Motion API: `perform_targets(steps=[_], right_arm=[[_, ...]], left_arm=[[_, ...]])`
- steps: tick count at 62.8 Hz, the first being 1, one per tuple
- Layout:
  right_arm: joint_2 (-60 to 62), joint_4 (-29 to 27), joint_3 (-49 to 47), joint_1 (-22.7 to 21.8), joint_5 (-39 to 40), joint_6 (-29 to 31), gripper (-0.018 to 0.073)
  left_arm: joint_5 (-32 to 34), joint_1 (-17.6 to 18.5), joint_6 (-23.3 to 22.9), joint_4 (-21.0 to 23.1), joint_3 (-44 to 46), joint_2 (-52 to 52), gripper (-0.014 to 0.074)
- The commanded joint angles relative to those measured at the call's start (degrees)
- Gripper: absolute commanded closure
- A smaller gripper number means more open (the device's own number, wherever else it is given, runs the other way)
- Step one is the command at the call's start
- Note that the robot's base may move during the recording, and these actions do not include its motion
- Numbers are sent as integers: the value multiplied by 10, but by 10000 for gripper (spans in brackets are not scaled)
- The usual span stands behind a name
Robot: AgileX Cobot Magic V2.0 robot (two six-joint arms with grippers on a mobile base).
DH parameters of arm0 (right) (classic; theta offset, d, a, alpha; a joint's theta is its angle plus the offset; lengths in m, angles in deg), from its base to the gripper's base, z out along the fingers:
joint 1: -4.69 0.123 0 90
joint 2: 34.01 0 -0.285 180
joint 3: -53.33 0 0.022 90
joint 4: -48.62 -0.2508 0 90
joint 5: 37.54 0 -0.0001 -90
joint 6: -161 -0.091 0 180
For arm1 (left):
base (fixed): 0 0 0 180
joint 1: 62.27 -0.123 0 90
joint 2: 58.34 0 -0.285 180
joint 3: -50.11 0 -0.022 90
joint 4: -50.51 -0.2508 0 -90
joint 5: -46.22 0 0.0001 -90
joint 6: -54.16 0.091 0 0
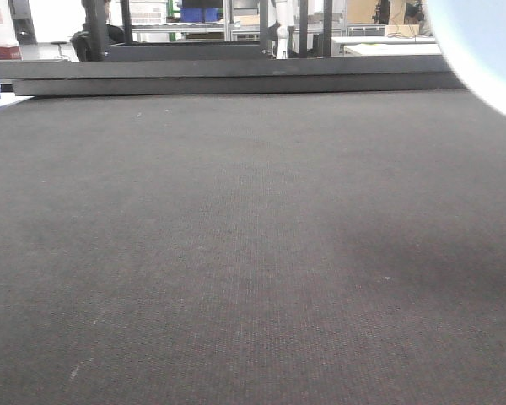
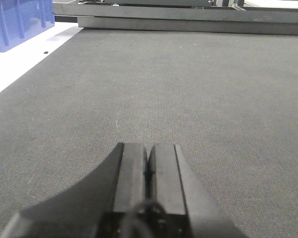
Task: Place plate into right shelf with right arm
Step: 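Hold the raised plate steady in the right gripper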
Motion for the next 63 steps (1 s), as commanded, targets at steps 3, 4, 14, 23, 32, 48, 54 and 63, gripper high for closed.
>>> perform_targets(steps=[3, 4, 14, 23, 32, 48, 54, 63], right_arm=[[-5, -3, -17, -2, 49, 3, 507], [-5, -3, -17, -2, 49, 3, 507], [-5, -3, -17, -2, 49, 3, 507], [-5, -3, -17, -2, 49, 3, 507], [-5, -3, -17, -2, 49, 3, 507], [-5, -3, -17, -2, 49, 3, 507], [-5, -3, -17, -2, 49, 3, 507], [-5, -3, -17, -2, 49, 3, 507]], left_arm=[[50, 4, 2, 2, -5, -1, 643], [50, 4, 2, 2, -5, -1, 643], [50, 4, 2, 2, -5, -1, 643], [50, 4, 2, 2, -5, -1, 643], [50, 4, 2, 2, -5, -1, 643], [50, 4, 2, 2, -5, -1, 643], [50, 4, 2, 2, -5, -1, 643], [50, 4, 2, 2, -5, -1, 643]])
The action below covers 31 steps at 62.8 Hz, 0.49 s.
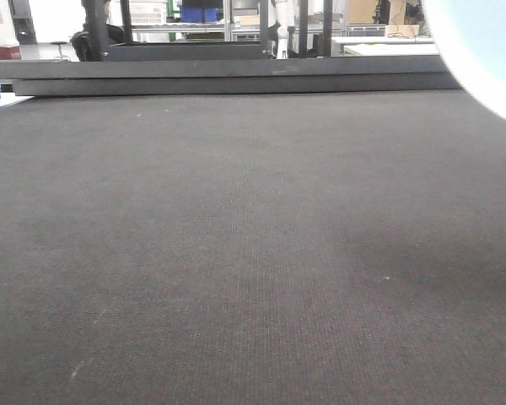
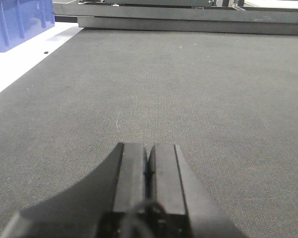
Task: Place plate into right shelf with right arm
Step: 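Hold the raised plate steady in the right gripper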
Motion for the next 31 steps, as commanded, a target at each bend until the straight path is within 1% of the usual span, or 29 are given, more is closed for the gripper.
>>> perform_targets(steps=[1, 31], right_arm=[[-5, -2, -17, -2, 52, 3, 507], [-5, -2, -17, -2, 52, 3, 507]], left_arm=[[50, 4, 2, 2, -5, -1, 643], [50, 4, 2, 2, -5, -1, 643]])
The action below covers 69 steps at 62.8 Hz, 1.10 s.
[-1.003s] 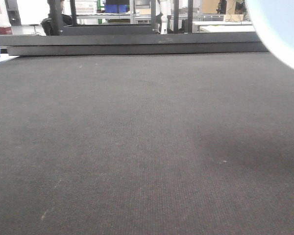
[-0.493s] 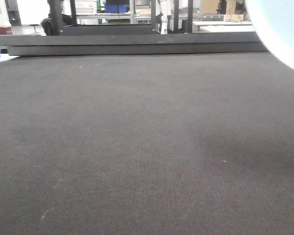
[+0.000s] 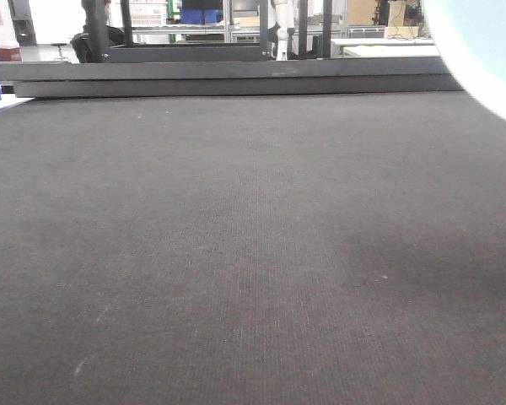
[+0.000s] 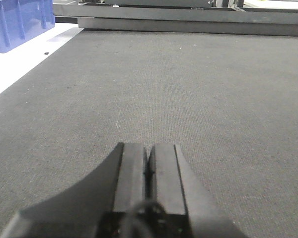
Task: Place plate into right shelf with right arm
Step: 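Hold the raised plate steady in the right gripper, then drive the base away from the table holding the plate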
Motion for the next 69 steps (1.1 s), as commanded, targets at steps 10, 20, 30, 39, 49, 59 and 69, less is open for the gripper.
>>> perform_targets(steps=[10, 20, 30, 39, 49, 59, 69], right_arm=[[-5, -2, -17, -2, 52, 3, 507], [-5, -2, -17, -2, 52, 3, 507], [-5, -2, -17, -2, 52, 3, 507], [-5, -2, -17, -2, 52, 3, 507], [-5, -2, -17, -2, 52, 3, 507], [-5, -2, -17, -2, 52, 3, 507], [-5, -2, -17, -2, 52, 3, 507]], left_arm=[[50, 4, 2, 2, -5, -1, 643], [50, 4, 2, 2, -5, -1, 643], [50, 4, 2, 2, -5, -1, 643], [50, 4, 2, 2, -5, -1, 643], [50, 4, 2, 2, -5, -1, 643], [50, 4, 2, 2, -5, -1, 643], [50, 4, 2, 2, -5, -1, 643]])
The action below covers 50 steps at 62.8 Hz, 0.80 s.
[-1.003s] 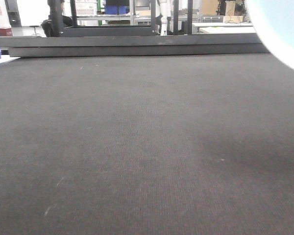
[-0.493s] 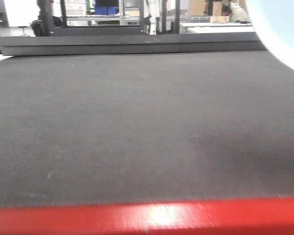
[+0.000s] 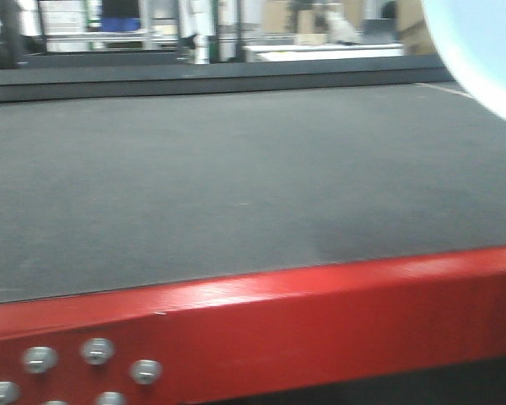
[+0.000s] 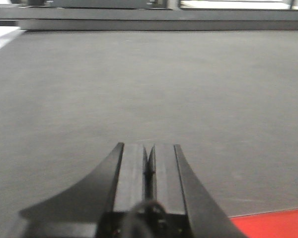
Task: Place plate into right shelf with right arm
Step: 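Drive the base away from the table holding the plate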
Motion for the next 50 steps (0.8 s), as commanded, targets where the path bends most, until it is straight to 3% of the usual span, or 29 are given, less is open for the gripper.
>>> perform_targets(steps=[1, 50], right_arm=[[-5, -2, -17, -2, 52, 3, 507], [-5, -2, -17, -2, 52, 3, 507]], left_arm=[[50, 4, 2, 2, -5, -1, 643], [50, 4, 2, 2, -5, -1, 643]])
